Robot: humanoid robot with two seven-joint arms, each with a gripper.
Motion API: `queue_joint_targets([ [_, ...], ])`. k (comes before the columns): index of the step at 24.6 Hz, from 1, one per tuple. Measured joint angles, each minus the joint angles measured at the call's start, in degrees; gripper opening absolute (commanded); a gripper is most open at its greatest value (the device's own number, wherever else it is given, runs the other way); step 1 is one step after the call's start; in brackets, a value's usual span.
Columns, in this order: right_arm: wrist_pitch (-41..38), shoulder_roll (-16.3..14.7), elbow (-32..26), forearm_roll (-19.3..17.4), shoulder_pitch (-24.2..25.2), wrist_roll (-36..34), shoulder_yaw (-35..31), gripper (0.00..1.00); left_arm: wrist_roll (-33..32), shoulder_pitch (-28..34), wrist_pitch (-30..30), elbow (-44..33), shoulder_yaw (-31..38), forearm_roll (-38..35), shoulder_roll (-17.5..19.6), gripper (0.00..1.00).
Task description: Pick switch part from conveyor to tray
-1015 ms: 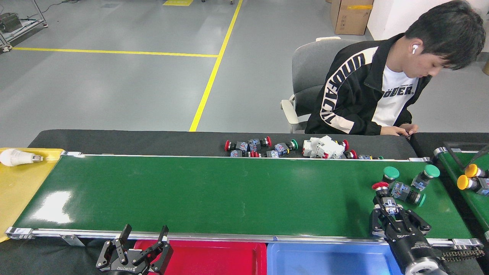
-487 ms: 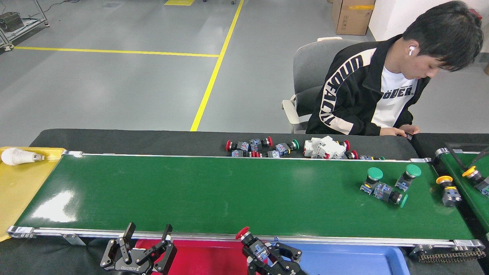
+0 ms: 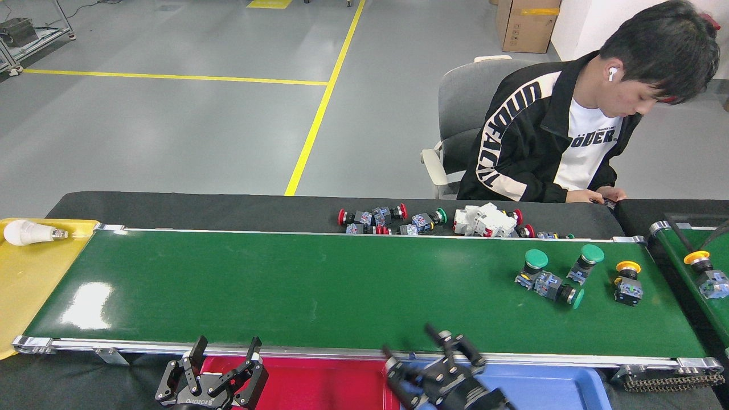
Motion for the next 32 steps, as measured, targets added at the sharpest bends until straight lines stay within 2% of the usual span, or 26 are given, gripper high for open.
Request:
queue_joint_targets([
  [4, -0.78, -1.19, 0.01, -0.78, 4.04, -0.45, -12.03, 0.98, -0.02, 0.01, 0.08, 0.0, 0.18, 0.0, 0.01, 1.0],
  [9, -15.43, -1.18, -0.01, -5.16, 13.27, -2.21, -24.39, 0.97, -0.02, 0.01, 0.08, 0.0, 0.64, 0.0, 0.0, 1.0],
  [12, -19.86, 0.39, -0.01, -5.45, 16.97, -5.32, -27.13, 0.95, -0.03, 0.01, 0.1, 0.0, 0.93, 0.0, 0.01, 1.0],
  [16, -21.43, 2.46, -0.02, -4.26, 17.14, -7.12, -27.17, 0.95, -0.05, 0.01, 0.1, 0.0, 1.37, 0.0, 0.04, 1.0],
  [19, -21.72, 4.49, 0.33, -0.02, 14.48, -7.32, -24.95, 0.95, -0.05, 0.0, 0.11, 0.0, 1.42, 0.0, 0.04, 1.0],
  [22, -20.88, 4.53, 3.71, 4.06, 7.83, -6.74, -18.63, 0.96, -0.05, 0.0, 0.15, 0.0, 1.42, 0.0, 0.04, 1.0],
  [26, -19.23, 4.48, 9.18, 6.81, -1.72, -4.32, -13.2, 0.95, -0.05, -0.01, 0.38, 0.0, 1.42, 0.0, 0.04, 1.0],
  [32, -12.96, 4.47, 21.05, 8.63, -11.77, -1.66, -3.12, 0.96, -0.05, -0.01, 0.4, 0.0, 1.38, 0.0, 0.04, 1.0],
])
